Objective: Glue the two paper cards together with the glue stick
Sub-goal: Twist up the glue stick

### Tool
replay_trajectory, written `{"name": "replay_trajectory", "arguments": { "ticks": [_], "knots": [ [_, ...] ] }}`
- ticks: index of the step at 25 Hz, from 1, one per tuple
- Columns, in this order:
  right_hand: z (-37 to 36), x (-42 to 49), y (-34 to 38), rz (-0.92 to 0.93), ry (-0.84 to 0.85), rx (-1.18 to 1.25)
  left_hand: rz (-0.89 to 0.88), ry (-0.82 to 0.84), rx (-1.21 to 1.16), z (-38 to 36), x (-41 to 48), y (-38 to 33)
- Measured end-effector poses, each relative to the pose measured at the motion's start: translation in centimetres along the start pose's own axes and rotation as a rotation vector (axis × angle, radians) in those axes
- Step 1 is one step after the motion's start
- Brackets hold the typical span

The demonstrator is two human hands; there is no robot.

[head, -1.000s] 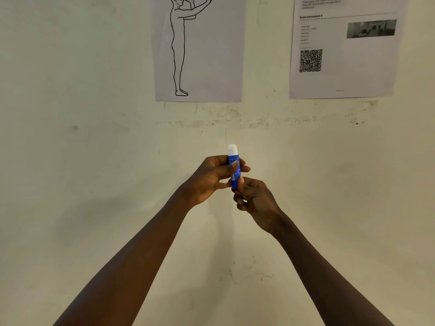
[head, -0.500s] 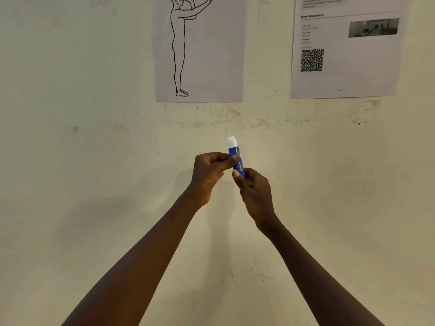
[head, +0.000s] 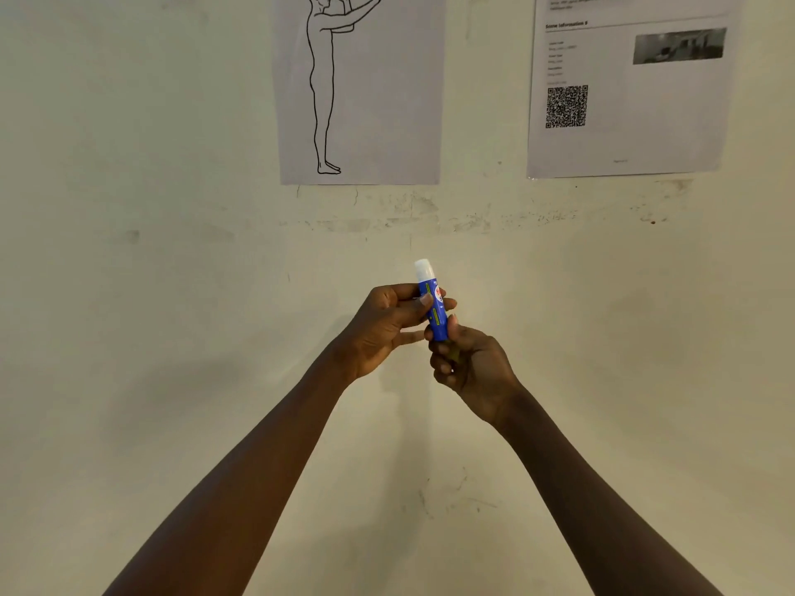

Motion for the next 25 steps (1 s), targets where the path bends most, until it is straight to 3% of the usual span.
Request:
{"name": "replay_trajectory", "arguments": {
  "ticks": [5, 9, 11, 17, 20, 22, 24, 25],
  "knots": [
    [0.3, 0.2, 2.8, 0.452, -0.246, -0.443, -0.033, -0.272, -0.059, 0.7, 0.2, -0.7],
    [-0.1, -0.7, 4.0, 0.675, -0.334, -0.689, -0.047, -0.162, -0.080, -0.3, 0.5, -1.4],
    [-0.1, -0.2, 3.3, 0.529, -0.226, -0.541, -0.064, -0.058, -0.054, -0.7, 0.6, -1.4],
    [-1.7, -0.6, -0.9, -0.053, 0.349, 0.171, -0.016, 0.197, -0.108, -1.8, -0.3, -0.8],
    [-2.9, -1.3, -1.4, -0.157, 0.562, 0.334, -0.009, 0.324, -0.181, -2.8, -1.0, -1.4],
    [-3.3, -1.6, -1.2, -0.173, 0.548, 0.352, -0.004, 0.322, -0.173, -2.6, -1.0, -1.5],
    [-2.0, -0.6, -0.8, -0.080, 0.298, 0.199, -0.009, 0.210, -0.134, -1.6, -0.4, -1.5],
    [-0.7, 0.0, 0.0, 0.057, 0.123, 0.034, -0.016, 0.134, -0.090, -1.0, -0.1, -1.5]
  ]
}}
Point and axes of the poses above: each hand's wrist, its own x-axis towards the middle knuckle, its own z-axis out of the back of the hand, y = z × x, the point moved 9 cm from there along x, towards the middle knuckle, and after that the axes turned 9 degrees about -y, right-handed, at the moved point
